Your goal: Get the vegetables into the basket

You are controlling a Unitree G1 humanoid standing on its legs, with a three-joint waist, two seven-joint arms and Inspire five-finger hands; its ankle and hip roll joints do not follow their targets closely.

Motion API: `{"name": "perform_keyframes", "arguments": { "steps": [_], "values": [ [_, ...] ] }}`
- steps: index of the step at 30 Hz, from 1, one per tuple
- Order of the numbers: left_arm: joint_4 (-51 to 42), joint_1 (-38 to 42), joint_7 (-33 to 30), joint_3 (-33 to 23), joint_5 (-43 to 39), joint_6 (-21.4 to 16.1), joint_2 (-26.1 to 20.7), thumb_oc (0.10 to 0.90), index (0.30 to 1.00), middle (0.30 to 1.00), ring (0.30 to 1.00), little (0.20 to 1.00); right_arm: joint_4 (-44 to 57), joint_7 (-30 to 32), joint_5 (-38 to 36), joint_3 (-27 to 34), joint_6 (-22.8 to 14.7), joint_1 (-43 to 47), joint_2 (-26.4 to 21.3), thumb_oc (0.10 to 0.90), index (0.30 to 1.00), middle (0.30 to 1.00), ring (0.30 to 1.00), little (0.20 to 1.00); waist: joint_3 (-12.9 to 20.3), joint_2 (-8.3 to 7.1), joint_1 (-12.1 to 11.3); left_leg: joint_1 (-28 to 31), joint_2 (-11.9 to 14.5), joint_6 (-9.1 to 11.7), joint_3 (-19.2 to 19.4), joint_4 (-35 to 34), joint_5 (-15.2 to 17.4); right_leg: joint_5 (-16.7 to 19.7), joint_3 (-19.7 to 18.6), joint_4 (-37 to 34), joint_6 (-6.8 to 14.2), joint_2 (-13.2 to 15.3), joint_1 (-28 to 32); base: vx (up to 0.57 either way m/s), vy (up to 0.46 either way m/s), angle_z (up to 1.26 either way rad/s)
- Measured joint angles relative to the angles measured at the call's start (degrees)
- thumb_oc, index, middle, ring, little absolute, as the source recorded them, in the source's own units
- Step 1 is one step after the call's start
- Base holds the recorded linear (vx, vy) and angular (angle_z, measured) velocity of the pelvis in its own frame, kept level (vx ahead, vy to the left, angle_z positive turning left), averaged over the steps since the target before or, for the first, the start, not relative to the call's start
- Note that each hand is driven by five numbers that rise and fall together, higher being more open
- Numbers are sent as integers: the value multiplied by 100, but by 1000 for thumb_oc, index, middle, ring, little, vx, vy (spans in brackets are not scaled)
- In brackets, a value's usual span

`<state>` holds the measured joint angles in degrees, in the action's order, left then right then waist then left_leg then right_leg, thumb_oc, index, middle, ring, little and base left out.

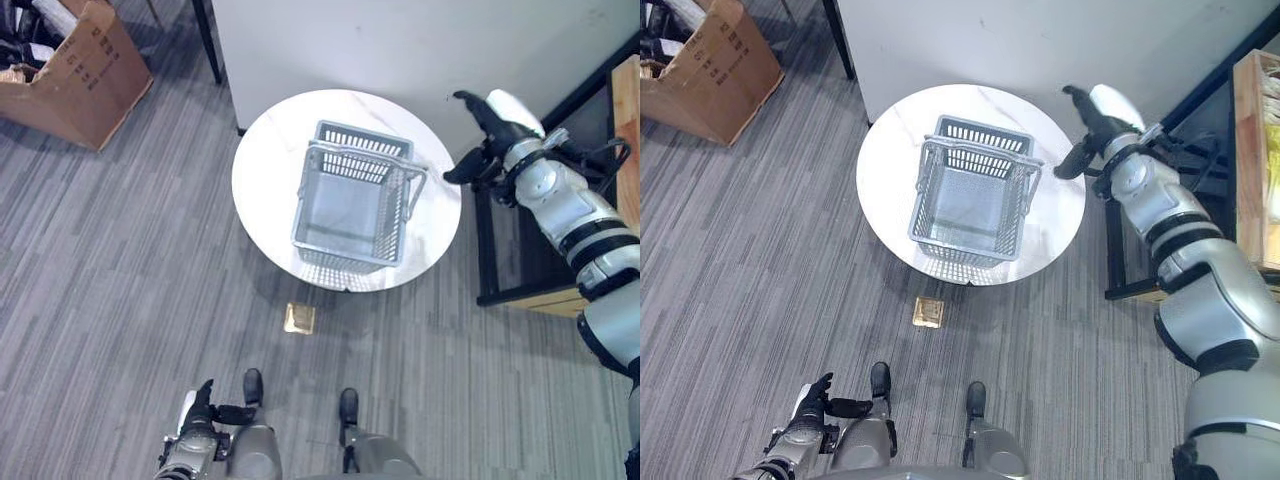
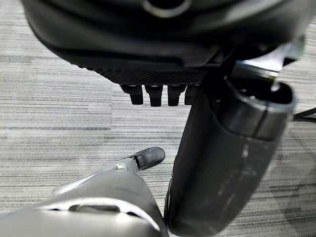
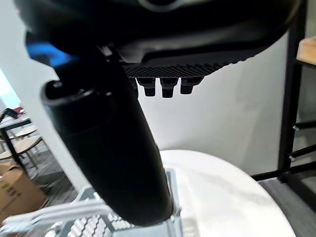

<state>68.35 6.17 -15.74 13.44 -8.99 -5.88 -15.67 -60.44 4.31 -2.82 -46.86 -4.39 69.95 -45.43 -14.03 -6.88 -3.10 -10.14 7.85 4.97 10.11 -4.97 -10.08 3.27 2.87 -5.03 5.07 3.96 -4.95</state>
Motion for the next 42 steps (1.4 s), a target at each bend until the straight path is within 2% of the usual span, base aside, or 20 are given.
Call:
{"name": "perform_keyframes", "arguments": {
  "steps": [3,6,15,18,27,42],
  "values": [
    [-16,102,-61,66,-1,-61,-6,900,1000,1000,1000,1000,-842,80,216,-209,-17,380,84,900,1000,1000,1000,1000,-11,3,-19,-324,-3,-3,-171,5,-80,1,144,0,-2,-14,-232,-17,13,21],
    [-22,169,-145,56,-55,-113,-11,900,1000,1000,1000,1000,-1200,116,302,-340,15,455,79,900,1000,1000,1000,1000,-101,-5,-93,-451,-5,-4,-265,2,-104,1,225,1,-2,-25,-310,-24,19,18],
    [-14,344,-290,52,-237,-166,19,900,1000,1000,1000,1000,-1445,155,472,-656,59,951,84,900,1000,1000,1000,1000,-297,47,-140,-720,-8,-1,-488,7,-124,1,420,2,-2,-52,-447,-3,12,12],
    [-14,408,-291,65,-237,-165,39,900,1000,1000,1000,1000,-1571,191,505,-760,93,1134,85,900,1000,1000,1000,1000,-303,45,-242,-797,-11,2,-540,7,-126,1,476,3,-2,-56,-492,5,14,9],
    [-31,562,-294,181,-268,-198,28,900,1000,1000,1000,1000,-1675,236,528,-768,213,1378,202,900,1000,1000,1000,1000,-407,51,-346,-1030,-46,13,-870,25,-177,0,722,2,0,-75,-531,-1,21,17],
    [-116,703,-299,302,-343,-198,-20,900,1000,1000,1000,1000,-1792,480,539,-748,311,1622,257,900,1000,1000,1000,1000,-524,35,-364,-1297,-66,16,-910,25,-283,0,714,2,-1,-64,-776,-3,15,1]
  ]
}}
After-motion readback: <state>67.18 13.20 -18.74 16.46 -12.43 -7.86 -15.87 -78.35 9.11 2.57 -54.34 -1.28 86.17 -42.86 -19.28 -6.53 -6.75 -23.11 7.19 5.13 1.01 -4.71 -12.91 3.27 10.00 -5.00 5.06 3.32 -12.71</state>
